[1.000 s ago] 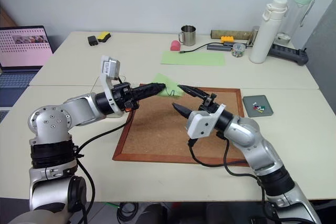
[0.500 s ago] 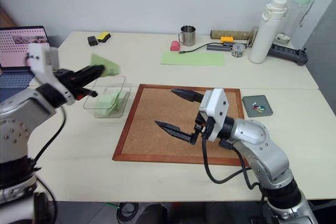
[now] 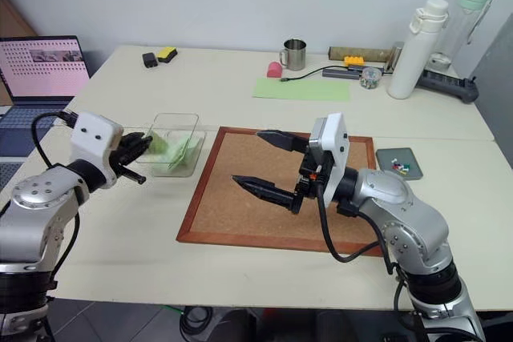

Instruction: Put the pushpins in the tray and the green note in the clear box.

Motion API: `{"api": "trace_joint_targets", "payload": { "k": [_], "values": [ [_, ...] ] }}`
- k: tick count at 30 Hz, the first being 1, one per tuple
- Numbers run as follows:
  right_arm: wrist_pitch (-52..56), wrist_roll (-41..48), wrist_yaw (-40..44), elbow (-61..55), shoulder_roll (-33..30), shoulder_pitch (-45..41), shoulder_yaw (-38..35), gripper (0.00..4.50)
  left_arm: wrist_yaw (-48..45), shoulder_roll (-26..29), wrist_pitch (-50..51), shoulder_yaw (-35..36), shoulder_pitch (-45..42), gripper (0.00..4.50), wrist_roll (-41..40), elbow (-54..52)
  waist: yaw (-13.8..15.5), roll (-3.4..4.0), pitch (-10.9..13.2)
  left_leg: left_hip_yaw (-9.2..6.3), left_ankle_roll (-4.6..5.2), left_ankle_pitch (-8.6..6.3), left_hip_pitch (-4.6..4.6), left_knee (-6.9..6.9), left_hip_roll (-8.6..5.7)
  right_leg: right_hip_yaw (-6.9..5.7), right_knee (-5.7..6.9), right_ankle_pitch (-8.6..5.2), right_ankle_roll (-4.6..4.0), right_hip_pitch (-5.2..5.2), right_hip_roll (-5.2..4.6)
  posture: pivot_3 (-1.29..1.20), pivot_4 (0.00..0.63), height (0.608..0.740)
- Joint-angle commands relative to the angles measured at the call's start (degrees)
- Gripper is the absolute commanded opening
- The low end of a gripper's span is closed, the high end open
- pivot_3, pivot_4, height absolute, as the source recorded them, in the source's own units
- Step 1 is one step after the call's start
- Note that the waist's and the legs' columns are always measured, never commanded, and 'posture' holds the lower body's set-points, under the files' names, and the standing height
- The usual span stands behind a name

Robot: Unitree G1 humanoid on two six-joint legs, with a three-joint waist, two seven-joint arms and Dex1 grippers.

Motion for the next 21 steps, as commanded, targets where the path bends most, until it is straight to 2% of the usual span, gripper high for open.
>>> {"api": "trace_joint_targets", "payload": {
  "k": [1, 5, 9, 15, 17, 21],
  "values": [
    [0.02, 0.56, -0.4, -1.19, -0.5, 0.22, -2.32, 4.41, -1.49, 0.48, -3.76, 0.43, -2.19, 1.73, 2.09, 0.91, -0.01, 0.0, 0.0, 0.01, 0.0, 0.0, 0.0, 0.0, 0.0, 0.01, 0.0, 0.0, 0.0, 0.0, 0.0, 0.0, 0.15, 0.74],
    [0.14, 0.07, -0.66, -1.54, -0.83, 0.96, -2.87, 4.41, -3.09, 0.62, -4.46, 0.73, -2.85, 2.4, 2.25, 1.18, -0.02, 0.0, 0.0, 0.01, 0.0, 0.0, 0.0, 0.01, -0.01, 0.01, 0.01, 0.0, 0.0, 0.01, -0.01, 0.0, 0.15, 0.74],
    [0.67, 0.0, -0.95, -2.19, -1.64, 1.62, -3.74, 4.41, -6.9, 1.38, -1.64, 1.93, -4.18, 3.19, -1.11, -1.61, -0.03, 0.0, 0.0, 0.01, 0.0, 0.0, 0.0, 0.01, -0.01, 0.0, 0.01, 0.0, 0.0, 0.01, -0.01, 0.0, 0.15, 0.74],
    [5.35, 2.92, -1.94, -3.65, -4.81, 1.37, -6.32, 4.41, -18.53, 6.35, 7.4, 0.41, -5.25, 4.44, -8.56, -8.53, -0.08, -0.01, 0.02, 0.01, 0.0, 0.0, -0.01, 0.01, -0.01, 0.0, 0.01, 0.0, 0.0, 0.01, 0.01, 0.0, 0.15, 0.74],
    [9.38, 6.36, -1.4, -4.26, -8.1, 2.06, -8.88, 4.41, -23.52, 8.84, 11.42, -0.01, -5.55, 4.44, -12.27, -10.92, -0.09, -0.02, 0.03, 0.01, 0.0, 0.0, -0.01, 0.02, -0.01, 0.0, 0.02, 0.0, 0.0, 0.02, 0.01, 0.0, 0.15, 0.74],
    [13.53, 9.5, -0.22, -4.23, -13.87, 5.08, -12.78, 4.41, -28.19, 10.16, 16.13, -0.73, -5.49, 4.44, -17.04, -13.98, -0.01, 0.01, 0.06, 0.02, 0.01, -0.01, -0.01, 0.01, -0.02, 0.0, -0.02, -0.01, 0.0, 0.04, 0.0, 0.0, 0.15, 0.74]
  ]
}}
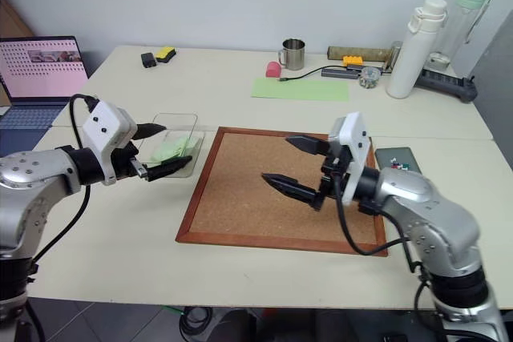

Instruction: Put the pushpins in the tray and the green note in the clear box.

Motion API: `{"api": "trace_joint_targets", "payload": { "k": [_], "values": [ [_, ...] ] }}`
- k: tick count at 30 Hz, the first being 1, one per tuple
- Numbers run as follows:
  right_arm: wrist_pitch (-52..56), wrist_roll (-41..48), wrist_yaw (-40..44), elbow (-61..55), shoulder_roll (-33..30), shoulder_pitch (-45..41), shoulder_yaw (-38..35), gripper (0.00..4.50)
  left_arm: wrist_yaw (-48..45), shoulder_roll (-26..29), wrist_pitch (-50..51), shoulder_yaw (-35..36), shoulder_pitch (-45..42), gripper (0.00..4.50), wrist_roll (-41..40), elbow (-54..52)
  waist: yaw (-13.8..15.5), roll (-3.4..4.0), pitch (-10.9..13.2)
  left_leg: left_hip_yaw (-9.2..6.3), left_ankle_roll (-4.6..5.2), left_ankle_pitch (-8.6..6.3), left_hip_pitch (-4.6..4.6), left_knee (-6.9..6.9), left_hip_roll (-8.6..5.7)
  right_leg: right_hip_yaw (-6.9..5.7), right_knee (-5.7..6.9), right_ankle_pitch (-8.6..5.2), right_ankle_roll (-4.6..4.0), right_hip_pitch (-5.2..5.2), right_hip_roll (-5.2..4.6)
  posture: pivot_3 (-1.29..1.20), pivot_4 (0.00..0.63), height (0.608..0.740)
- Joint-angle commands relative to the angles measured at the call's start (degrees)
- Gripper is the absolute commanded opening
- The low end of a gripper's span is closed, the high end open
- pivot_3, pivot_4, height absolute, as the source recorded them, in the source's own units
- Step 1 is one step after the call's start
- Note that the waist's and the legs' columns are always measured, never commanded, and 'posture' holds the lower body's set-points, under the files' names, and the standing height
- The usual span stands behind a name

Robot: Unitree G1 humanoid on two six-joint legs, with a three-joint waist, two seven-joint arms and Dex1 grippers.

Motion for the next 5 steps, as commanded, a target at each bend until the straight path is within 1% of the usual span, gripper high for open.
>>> {"api": "trace_joint_targets", "payload": {
  "k": [1, 5],
  "values": [
    [3.8, 3.8, 0.91, -1.72, -4.89, 2.52, -5.05, 4.41, -5.18, 1.77, 4.08, -0.56, -0.09, 4.44, -4.77, -4.51, 0.01, -0.01, 0.02, 0.0, 0.0, 0.0, 0.0, 0.0, 0.0, 0.0, 0.01, 0.0, 0.0, -0.01, 0.01, 0.0, 0.15, 0.74],
    [4.52, 3.41, -0.23, -1.25, -7.08, 4.98, -7.48, 4.41, -7.24, 1.2, 2.16, -2.25, -0.57, 4.44, -3.4, -3.26, -0.01, -0.03, 0.05, 0.02, 0.01, 0.0, 0.02, 0.01, 0.0, 0.02, 0.03, 0.0, 0.0, 0.0, 0.02, 0.0, 0.15, 0.74]
  ]
}}
